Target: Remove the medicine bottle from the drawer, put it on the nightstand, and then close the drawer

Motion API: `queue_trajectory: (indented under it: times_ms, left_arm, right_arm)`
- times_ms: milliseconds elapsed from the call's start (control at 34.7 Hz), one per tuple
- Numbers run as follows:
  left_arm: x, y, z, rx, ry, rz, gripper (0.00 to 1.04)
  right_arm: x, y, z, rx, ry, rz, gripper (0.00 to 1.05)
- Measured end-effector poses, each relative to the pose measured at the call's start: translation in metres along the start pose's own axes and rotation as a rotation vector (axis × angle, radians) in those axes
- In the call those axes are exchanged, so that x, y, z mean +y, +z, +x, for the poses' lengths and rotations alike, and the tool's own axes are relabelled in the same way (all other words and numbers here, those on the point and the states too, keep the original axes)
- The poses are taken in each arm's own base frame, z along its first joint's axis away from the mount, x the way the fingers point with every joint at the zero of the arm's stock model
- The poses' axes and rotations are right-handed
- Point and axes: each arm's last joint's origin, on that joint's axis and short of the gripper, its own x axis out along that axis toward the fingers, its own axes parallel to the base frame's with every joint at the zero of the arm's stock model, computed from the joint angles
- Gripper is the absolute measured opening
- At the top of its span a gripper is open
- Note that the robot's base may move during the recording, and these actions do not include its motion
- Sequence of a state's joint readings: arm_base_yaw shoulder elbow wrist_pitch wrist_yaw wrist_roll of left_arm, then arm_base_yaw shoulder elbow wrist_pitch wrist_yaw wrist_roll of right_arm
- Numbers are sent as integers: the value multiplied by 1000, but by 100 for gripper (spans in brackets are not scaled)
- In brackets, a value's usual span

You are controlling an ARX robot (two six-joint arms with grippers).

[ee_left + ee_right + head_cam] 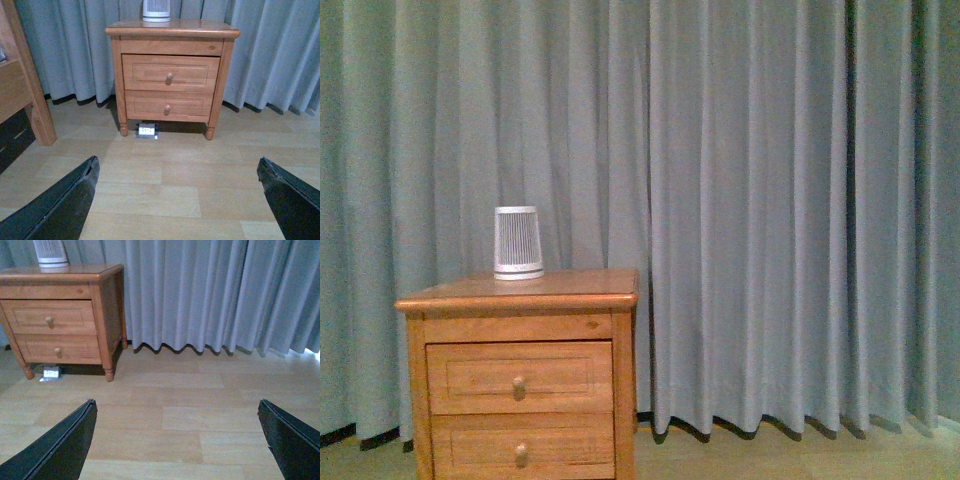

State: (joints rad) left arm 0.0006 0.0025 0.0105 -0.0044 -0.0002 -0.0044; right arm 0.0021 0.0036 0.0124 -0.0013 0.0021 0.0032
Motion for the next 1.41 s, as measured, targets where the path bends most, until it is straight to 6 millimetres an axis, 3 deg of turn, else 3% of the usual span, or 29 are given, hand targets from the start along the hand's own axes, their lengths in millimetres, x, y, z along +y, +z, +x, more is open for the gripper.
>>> queue_trajectory:
  times_ms: [807, 951, 1038, 1153, 1239, 1412]
  left_arm:
    - [0, 0, 0, 0, 0, 0, 98]
    - [-1, -7, 5, 304, -49, -134, 98]
    - [-2, -8, 11, 324, -51, -161, 98]
    - [-3, -4, 26, 280, -71, -154, 98]
    - [-4, 1, 50, 242, -76, -144, 98]
    - [-12, 14, 141, 128, -79, -128, 98]
  right_arm:
    - [0, 0, 0, 2, 2, 0, 98]
    - [0, 0, 0, 1, 2, 0, 98]
    - [0, 0, 0, 1, 2, 0, 98]
    - [0, 0, 0, 1, 2, 0, 98]
    - [0, 0, 0, 1, 2, 0, 98]
    - [0, 0, 0, 1, 2, 0, 98]
